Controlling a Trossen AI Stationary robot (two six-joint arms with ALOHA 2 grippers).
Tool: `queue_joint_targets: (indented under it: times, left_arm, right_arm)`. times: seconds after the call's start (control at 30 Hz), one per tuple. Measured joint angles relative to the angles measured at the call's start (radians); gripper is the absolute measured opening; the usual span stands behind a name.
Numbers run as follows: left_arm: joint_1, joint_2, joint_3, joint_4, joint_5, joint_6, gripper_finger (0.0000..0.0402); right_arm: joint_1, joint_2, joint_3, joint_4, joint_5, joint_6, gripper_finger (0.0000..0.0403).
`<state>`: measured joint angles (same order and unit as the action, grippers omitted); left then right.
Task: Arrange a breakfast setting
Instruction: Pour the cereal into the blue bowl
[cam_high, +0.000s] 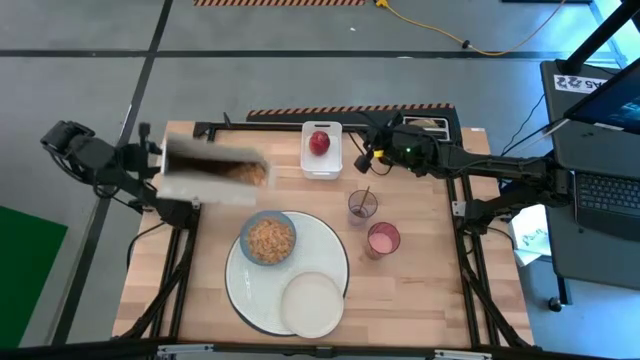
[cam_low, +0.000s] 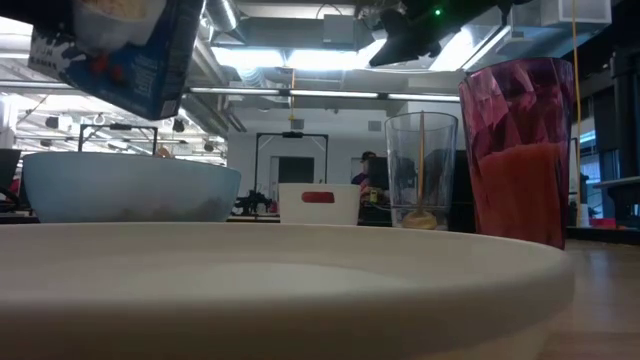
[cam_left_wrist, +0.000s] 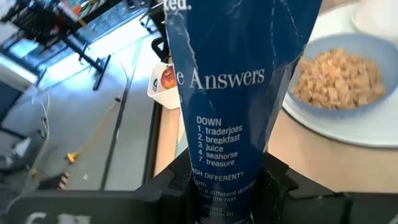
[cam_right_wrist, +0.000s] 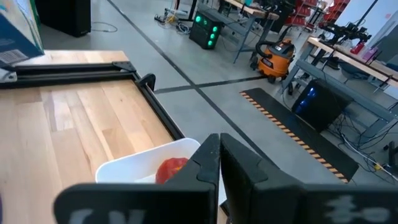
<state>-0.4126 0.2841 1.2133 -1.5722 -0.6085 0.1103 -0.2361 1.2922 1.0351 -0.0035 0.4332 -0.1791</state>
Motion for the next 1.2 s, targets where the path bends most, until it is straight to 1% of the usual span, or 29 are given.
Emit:
queue_joint_targets:
  times: [0.17, 0.4, 0.6, 0.77, 0.93, 1.0, 1.1, 1.2]
  left_arm:
    - [0.0, -0.013, 0.0, 0.001, -0.005, -0.073, 0.0094]
    - [-0.001, -0.015, 0.0, 0.001, 0.032, -0.082, 0.0094]
    - [-0.001, -0.071, -0.001, 0.024, 0.01, -0.183, 0.0094]
    - [-0.003, -0.122, -0.001, 0.151, -0.055, -0.207, 0.0094]
    - [-0.042, -0.128, -0.007, 0.199, -0.117, -0.205, 0.0094]
    - [-0.073, -0.128, -0.023, 0.228, -0.143, -0.207, 0.0094]
    - [-0.132, -0.128, -0.062, 0.295, -0.188, -0.222, 0.0094]
    - [-0.195, -0.128, -0.104, 0.354, -0.242, -0.258, 0.0094]
  right_arm:
    - [0.0, 0.0, 0.0, 0.013, 0.0, 0.0, 0.0014]
    - [0.0, 0.004, 0.0, 0.013, 0.021, 0.0, 0.0014]
    - [0.0, 0.004, 0.0, 0.057, 0.018, -0.001, 0.0014]
    - [0.0, 0.009, 0.0, 0.217, -0.046, -0.001, 0.0014]
    - [-0.002, 0.061, 0.0, 0.55, -0.212, -0.009, 0.0014]
    - [-0.002, 0.094, 0.013, 0.636, -0.25, -0.008, 0.0014]
    - [0.0, 0.154, 0.095, 0.629, -0.313, -0.011, 0.0014]
    - [0.0, 0.237, 0.239, 0.588, -0.401, -0.062, 0.0014]
